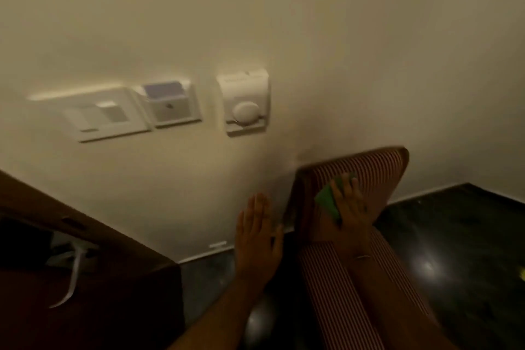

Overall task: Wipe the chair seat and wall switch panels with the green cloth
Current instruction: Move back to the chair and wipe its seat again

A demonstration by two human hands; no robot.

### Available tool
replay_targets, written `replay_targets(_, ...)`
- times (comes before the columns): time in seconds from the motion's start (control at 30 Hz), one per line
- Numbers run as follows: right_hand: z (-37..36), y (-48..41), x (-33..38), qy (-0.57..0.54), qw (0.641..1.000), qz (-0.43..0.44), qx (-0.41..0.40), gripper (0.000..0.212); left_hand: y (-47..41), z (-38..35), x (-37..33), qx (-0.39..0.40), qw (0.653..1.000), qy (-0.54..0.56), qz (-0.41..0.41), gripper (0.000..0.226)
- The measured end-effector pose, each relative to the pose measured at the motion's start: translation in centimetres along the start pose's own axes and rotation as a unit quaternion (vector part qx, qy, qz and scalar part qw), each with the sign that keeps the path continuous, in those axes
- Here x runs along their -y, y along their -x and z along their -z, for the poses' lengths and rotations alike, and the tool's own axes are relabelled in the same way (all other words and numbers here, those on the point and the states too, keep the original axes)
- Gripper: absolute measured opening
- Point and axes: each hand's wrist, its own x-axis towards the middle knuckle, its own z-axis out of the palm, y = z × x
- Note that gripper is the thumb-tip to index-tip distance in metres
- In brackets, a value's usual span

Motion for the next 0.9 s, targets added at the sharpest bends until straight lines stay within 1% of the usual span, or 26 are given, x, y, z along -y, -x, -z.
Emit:
replay_targets(0.07, -2.2, 3.5, -3.6, 0.014, 0.997, -0.058, 0.047, 0.068, 1.3, -3.7, 0.1, 0.067, 0.997, -0.001, 0.023, 0.076)
replay_targets(0.1, -3.5, 5.2, -5.3, 0.016, 0.994, -0.085, 0.072, 0.074, 2.0, -5.5, 0.3, 0.099, 0.995, -0.004, 0.033, 0.076)
replay_targets(0.17, -5.5, 8.0, -8.1, 0.028, 0.985, -0.120, 0.119, 0.085, 3.1, -8.5, 0.9, 0.126, 0.991, -0.020, 0.034, 0.075)
replay_targets(0.23, -7.6, 10.4, -10.6, 0.035, 0.974, -0.154, 0.164, 0.086, 4.2, -11.4, 1.2, 0.153, 0.987, -0.035, 0.036, 0.076)
replay_targets(0.4, -13.0, 14.5, -16.0, 0.046, 0.938, -0.224, 0.261, 0.079, 6.1, -17.8, 2.0, 0.198, 0.978, -0.056, 0.038, 0.076)
replay_targets(0.5, -16.3, 16.3, -18.7, 0.042, 0.925, -0.250, 0.284, 0.079, 7.1, -20.8, 2.9, 0.198, 0.978, -0.067, 0.024, 0.075)
replay_targets(0.6, -19.3, 17.3, -20.7, 0.040, 0.913, -0.274, 0.299, 0.081, 7.7, -22.7, 3.7, 0.214, 0.973, -0.089, 0.014, 0.074)
replay_targets(0.7, -21.7, 18.0, -22.4, 0.041, 0.892, -0.292, 0.343, 0.081, 7.8, -24.3, 4.7, 0.247, 0.963, -0.107, 0.011, 0.075)
replay_targets(0.77, -23.0, 18.7, -23.0, 0.042, 0.878, -0.297, 0.373, 0.078, 8.0, -25.2, 5.7, 0.252, 0.961, -0.112, 0.014, 0.075)
replay_targets(0.8, -23.4, 19.0, -23.0, 0.042, 0.875, -0.298, 0.380, 0.077, 7.9, -25.5, 6.0, 0.252, 0.961, -0.115, 0.019, 0.075)
replay_targets(0.9, -24.2, 20.0, -22.8, 0.046, 0.880, -0.293, 0.371, 0.074, 7.9, -26.2, 6.8, 0.259, 0.958, -0.120, 0.031, 0.076)
